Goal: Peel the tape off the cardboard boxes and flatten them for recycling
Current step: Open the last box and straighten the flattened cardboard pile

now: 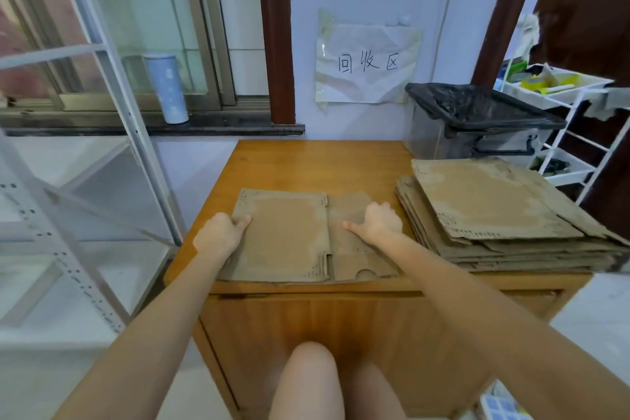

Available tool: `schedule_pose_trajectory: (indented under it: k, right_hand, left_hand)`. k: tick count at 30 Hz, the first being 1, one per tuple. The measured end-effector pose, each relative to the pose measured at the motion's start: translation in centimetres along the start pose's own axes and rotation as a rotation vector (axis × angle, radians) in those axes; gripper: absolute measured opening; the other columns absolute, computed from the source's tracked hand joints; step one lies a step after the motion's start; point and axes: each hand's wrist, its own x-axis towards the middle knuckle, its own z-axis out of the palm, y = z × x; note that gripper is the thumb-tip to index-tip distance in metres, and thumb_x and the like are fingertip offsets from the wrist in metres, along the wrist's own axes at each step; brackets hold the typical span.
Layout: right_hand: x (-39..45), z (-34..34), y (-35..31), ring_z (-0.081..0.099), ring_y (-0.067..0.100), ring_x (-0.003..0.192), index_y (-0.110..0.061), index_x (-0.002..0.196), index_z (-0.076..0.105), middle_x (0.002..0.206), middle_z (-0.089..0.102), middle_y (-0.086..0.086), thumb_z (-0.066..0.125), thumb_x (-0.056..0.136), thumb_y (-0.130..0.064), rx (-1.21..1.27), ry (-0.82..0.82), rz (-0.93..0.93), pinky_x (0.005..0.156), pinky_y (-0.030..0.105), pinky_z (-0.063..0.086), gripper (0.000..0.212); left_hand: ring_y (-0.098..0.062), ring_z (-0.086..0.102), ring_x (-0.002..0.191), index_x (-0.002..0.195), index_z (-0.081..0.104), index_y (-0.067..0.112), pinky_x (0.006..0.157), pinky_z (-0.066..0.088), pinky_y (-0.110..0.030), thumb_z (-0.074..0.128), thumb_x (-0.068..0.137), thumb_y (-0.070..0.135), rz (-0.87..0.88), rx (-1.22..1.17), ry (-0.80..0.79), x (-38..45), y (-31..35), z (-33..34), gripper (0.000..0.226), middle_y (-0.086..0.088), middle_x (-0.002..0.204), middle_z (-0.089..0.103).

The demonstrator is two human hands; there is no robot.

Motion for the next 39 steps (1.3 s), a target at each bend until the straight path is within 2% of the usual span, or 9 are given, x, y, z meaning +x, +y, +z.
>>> schedule_pose_trajectory:
  k: [5,7,10,15,20,26,32,36,39]
  right_hand:
    - [-0.7,1.1,-0.9,0.028,0.030,0.135,-0.012,0.138,0.044,0.150,0.026,0.014,0.041,0.100,-0.029,-0.218,0.138,-0.391,0.104,0.042,0.032,0.041]
    - [-0.8,2.3,-1.1,0.015,0.024,0.145,-0.021,0.149,0.029,0.158,0.019,0.006,0.033,0.102,-0.017,-0.146,0.084,-0.564,0.113,0.042,0.021,0.047]
    - [-0.9,2.9,-1.4,0.004,0.016,0.148,-0.029,0.151,0.021,0.160,0.014,-0.003,0.019,0.105,-0.035,-0.039,-0.096,-0.579,0.119,0.039,0.005,0.047]
    - [-1.0,3.3,-1.5,-0.009,0.016,0.147,-0.029,0.153,0.008,0.161,-0.002,-0.003,0.019,0.093,-0.067,-0.143,-0.184,-0.553,0.119,0.042,-0.005,0.072]
    - [-1.5,2.5,-2.9,-0.010,0.018,0.147,-0.020,0.154,0.004,0.161,-0.006,0.004,0.018,0.096,-0.063,-0.288,-0.205,-0.545,0.118,0.048,-0.003,0.074]
    - [-3.5,3.0,-3.5,-0.011,0.017,0.147,-0.011,0.153,-0.003,0.160,-0.011,0.005,0.022,0.084,-0.079,-0.158,-0.254,-0.520,0.118,0.050,-0.004,0.100]
    - [-4.0,3.2,-2.5,-0.013,0.018,0.147,-0.014,0.153,0.001,0.160,-0.011,0.008,0.021,0.092,-0.068,-0.125,-0.195,-0.547,0.118,0.049,-0.006,0.084]
    - [-4.5,2.8,-2.4,-0.002,0.034,0.147,-0.010,0.150,0.021,0.159,-0.002,0.019,0.029,0.083,-0.079,-0.119,-0.048,-0.331,0.116,0.058,0.004,0.097]
    - [-5.0,2.0,-2.4,0.006,0.046,0.143,-0.004,0.151,0.014,0.157,0.003,0.026,0.034,0.071,-0.089,-0.135,-0.117,-0.060,0.114,0.058,0.012,0.118]
  left_hand:
    - [-0.032,0.046,0.116,0.122,0.049,0.006,0.090,0.041,-0.038,0.046,0.098,0.032,0.246,0.433,0.222,-0.4,0.7,2.1,0.035,-0.016,0.126,0.049]
    - [-0.029,0.038,0.130,0.136,0.044,0.015,0.102,0.033,-0.039,0.040,0.099,0.035,0.452,0.416,0.136,-0.7,1.6,3.1,0.042,-0.011,0.144,0.040]
    - [-0.020,0.007,0.148,0.150,0.026,0.035,0.119,0.005,-0.043,0.023,0.098,0.057,0.534,0.356,-0.122,-1.4,2.8,4.8,0.056,0.002,0.160,0.014]
    - [-0.021,-0.004,0.148,0.151,0.010,0.040,0.118,-0.003,-0.048,0.016,0.095,0.065,0.480,0.451,-0.177,-1.7,2.9,5.5,0.062,0.004,0.161,0.002]
    - [-0.023,-0.004,0.148,0.151,0.010,0.041,0.118,-0.002,-0.049,0.014,0.096,0.063,0.441,0.465,-0.164,-2.2,3.2,5.5,0.060,0.004,0.161,0.003]
    - [-0.023,0.000,0.148,0.151,0.011,0.041,0.119,0.000,-0.048,0.015,0.098,0.058,0.442,0.460,-0.142,-2.3,3.0,5.4,0.055,0.004,0.161,0.006]
    - [-0.025,0.009,0.147,0.150,0.025,0.032,0.119,0.005,-0.043,0.020,0.099,0.054,0.329,0.386,-0.056,-2.6,2.7,5.1,0.056,-0.006,0.160,0.016]
    - [-0.040,0.012,0.143,0.145,0.033,0.023,0.116,0.013,-0.047,0.022,0.097,0.057,0.103,0.422,0.004,-3.0,1.6,4.2,0.060,-0.026,0.155,0.016]
    - [-0.041,0.031,0.133,0.145,0.034,0.027,0.108,0.026,-0.044,0.020,0.096,0.061,0.056,0.501,0.038,-3.6,0.8,3.6,0.061,-0.028,0.145,0.031]
